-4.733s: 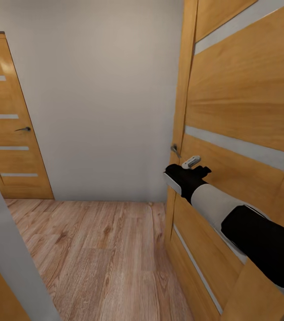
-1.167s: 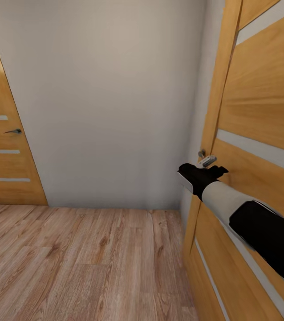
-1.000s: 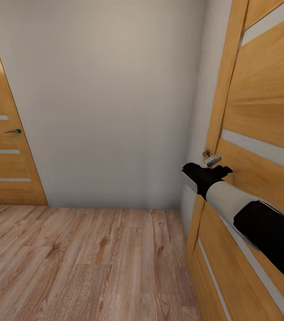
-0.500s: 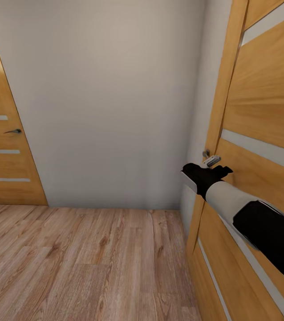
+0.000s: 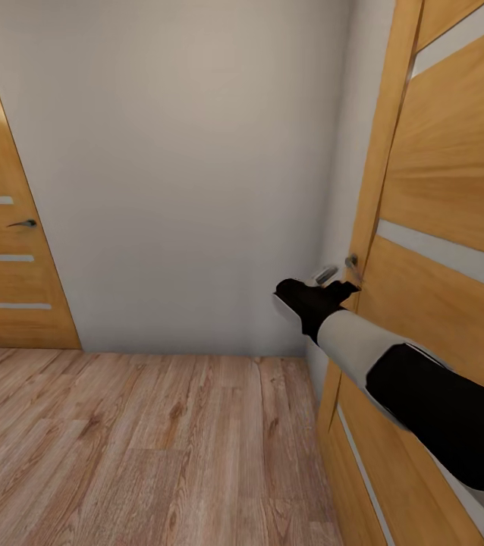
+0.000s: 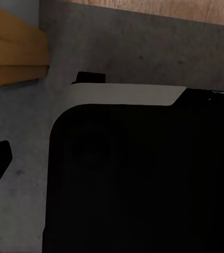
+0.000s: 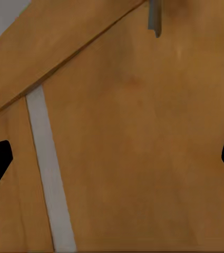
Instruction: Move the two storage containers from the living room to the garage. In the garage, place one container on the floor and stack the other container on top of it (either order is fine).
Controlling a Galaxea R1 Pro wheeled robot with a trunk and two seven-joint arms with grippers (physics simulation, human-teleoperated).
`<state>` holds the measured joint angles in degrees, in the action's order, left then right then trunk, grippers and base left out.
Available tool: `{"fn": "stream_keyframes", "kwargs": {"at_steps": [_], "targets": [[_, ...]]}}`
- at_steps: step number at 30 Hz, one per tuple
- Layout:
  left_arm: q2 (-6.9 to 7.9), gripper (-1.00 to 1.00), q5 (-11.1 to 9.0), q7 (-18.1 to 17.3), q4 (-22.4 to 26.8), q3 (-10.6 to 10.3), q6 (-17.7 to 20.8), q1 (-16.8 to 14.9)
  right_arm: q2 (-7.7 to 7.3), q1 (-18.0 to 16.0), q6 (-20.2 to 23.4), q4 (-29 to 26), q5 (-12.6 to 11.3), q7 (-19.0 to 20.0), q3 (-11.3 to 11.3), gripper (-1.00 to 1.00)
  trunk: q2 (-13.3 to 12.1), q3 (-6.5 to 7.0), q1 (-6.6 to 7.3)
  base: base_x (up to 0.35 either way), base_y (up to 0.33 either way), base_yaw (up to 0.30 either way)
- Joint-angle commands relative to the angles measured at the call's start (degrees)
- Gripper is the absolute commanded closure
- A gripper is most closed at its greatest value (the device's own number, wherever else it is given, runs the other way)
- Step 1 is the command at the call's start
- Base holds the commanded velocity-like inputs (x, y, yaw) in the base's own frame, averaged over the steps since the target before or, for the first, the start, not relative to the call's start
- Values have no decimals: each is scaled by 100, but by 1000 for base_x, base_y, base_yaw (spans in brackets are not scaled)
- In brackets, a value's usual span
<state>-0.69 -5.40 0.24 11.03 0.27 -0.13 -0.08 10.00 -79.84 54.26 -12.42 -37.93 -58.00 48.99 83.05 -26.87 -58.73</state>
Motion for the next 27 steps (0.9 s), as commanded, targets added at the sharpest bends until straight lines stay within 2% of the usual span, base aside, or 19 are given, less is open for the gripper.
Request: {"fn": "stream_keyframes", "kwargs": {"at_steps": [1,5,9,11,14,18,19,21,27], "targets": [[-1,-100,-57,3,4,0,0,-1,0,-6,34,-8,-59,-39,40,-100,3,-6,0,0,0,0],[-1,-100,-57,4,4,0,3,-1,0,-4,-8,-94,-82,2,22,-100,3,-6,0,0,0,0],[-1,-100,-57,3,4,2,4,-1,0,-1,-178,-551,-208,29,-188,-100,3,-6,0,0,0,0],[-1,-100,-57,3,4,2,4,-1,0,1,-221,-774,-357,36,-264,-100,3,-6,0,0,0,0],[-1,-100,-57,3,4,4,4,-1,0,8,-257,-1198,-735,54,-322,-100,3,-6,0,0,0,0],[-1,-100,-57,3,4,6,5,-1,0,94,-266,-1867,-1222,226,-320,-100,3,-6,0,0,0,0],[-1,-100,-57,3,4,6,5,-1,0,119,-266,-1936,-1263,260,-315,-100,3,-6,0,0,0,0],[-1,-100,-57,3,4,7,5,-1,0,277,-277,-2161,-1358,370,-297,-100,3,-6,0,0,0,0],[-1,-100,-57,3,7,8,5,-1,0,841,-556,-2731,-1418,580,-287,-100,3,-6,0,0,0,0]]}}
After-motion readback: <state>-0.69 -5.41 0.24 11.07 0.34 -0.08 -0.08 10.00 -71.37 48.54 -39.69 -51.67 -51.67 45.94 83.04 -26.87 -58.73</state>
